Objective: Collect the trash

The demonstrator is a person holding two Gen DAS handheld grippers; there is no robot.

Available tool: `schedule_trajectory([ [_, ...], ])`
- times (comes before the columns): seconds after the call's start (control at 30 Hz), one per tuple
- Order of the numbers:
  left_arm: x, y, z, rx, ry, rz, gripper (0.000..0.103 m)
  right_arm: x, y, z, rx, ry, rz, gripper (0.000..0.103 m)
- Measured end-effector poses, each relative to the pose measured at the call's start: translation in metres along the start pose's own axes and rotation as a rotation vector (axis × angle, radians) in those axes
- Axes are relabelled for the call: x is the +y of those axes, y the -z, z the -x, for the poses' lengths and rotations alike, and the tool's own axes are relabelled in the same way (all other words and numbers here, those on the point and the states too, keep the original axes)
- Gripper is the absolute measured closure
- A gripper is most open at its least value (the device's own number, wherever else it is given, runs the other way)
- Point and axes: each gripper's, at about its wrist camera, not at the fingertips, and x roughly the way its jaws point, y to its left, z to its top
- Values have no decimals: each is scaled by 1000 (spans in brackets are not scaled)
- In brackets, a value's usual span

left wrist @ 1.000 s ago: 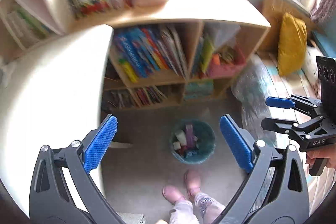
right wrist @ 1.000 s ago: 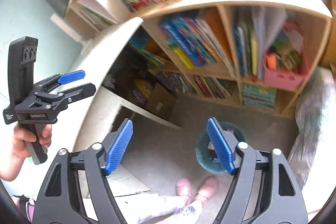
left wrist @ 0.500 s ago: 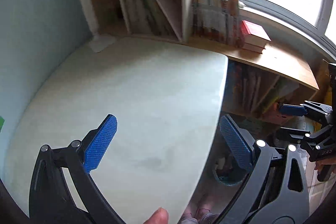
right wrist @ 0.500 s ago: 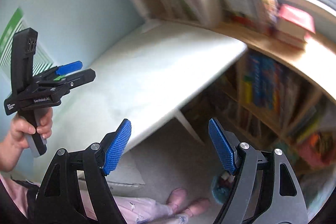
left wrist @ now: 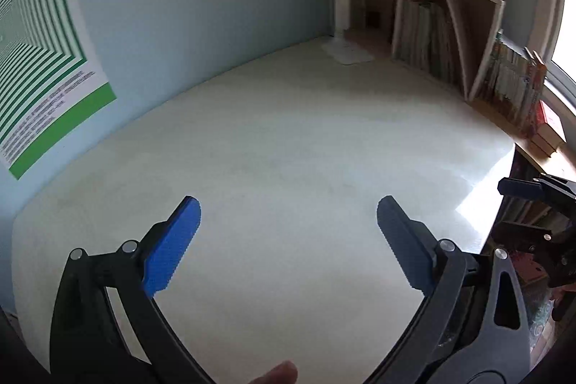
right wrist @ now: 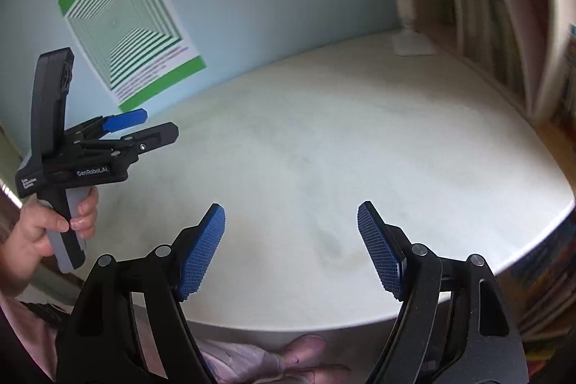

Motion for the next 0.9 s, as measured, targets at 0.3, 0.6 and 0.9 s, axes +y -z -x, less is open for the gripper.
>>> schedule_trajectory([
  [0.3,72,18,16,-1,-181,158,7,53,-47,-59,80,-116,134,27],
  [0.6,123,40,32,10,-323,280,7,108,-65,-98,132,-210,243,26],
  [0.9,160,48,44,12,-394,390,7,139,-75,-119,152,-260,306,26],
])
